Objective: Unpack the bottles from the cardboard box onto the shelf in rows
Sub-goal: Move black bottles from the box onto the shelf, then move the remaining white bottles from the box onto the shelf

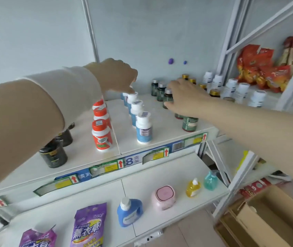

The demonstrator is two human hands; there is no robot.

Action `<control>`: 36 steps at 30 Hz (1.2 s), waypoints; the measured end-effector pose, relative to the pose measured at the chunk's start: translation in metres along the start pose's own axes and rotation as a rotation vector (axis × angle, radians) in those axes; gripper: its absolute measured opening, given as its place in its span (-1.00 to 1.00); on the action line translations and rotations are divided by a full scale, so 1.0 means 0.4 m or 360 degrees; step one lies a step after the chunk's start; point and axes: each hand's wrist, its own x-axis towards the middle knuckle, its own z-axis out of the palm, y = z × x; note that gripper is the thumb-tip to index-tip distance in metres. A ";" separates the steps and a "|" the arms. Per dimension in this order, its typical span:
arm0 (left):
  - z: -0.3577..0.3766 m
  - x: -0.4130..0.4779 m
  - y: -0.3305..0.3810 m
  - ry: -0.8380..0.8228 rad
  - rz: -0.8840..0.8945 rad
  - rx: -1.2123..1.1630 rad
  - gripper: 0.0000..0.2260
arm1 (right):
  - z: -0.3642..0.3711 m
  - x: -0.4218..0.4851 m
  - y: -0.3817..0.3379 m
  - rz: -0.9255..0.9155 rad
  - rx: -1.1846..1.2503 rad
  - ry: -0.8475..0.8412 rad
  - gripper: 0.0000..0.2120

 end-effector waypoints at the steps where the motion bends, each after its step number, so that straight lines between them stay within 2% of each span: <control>1: -0.030 0.022 0.052 0.0027 0.0057 0.0044 -0.58 | -0.008 -0.028 0.049 0.0055 -0.0033 -0.0002 -0.51; 6: -0.134 0.121 0.328 0.0122 0.0327 0.0086 -0.63 | -0.021 -0.171 0.299 0.0369 -0.0153 0.0000 -0.55; 11: -0.214 0.237 0.627 0.0342 0.0648 0.0092 -0.66 | 0.000 -0.308 0.538 0.0685 -0.0181 -0.0064 -0.53; 20: -0.212 0.462 1.184 0.0489 0.1240 -0.0012 -0.63 | 0.153 -0.485 0.974 0.1231 -0.0336 -0.0249 -0.51; 24: -0.125 0.516 1.408 0.0359 0.1468 -0.0142 -0.65 | 0.268 -0.581 1.102 0.1440 -0.0294 -0.0432 -0.58; 29: 0.030 0.530 1.683 0.0113 0.1706 -0.0179 -0.70 | 0.493 -0.735 1.209 0.1539 -0.0256 -0.0681 -0.56; 36: 0.272 0.521 1.982 -0.0395 0.1825 -0.0168 -0.70 | 0.815 -0.918 1.301 0.1710 0.0166 -0.0995 -0.62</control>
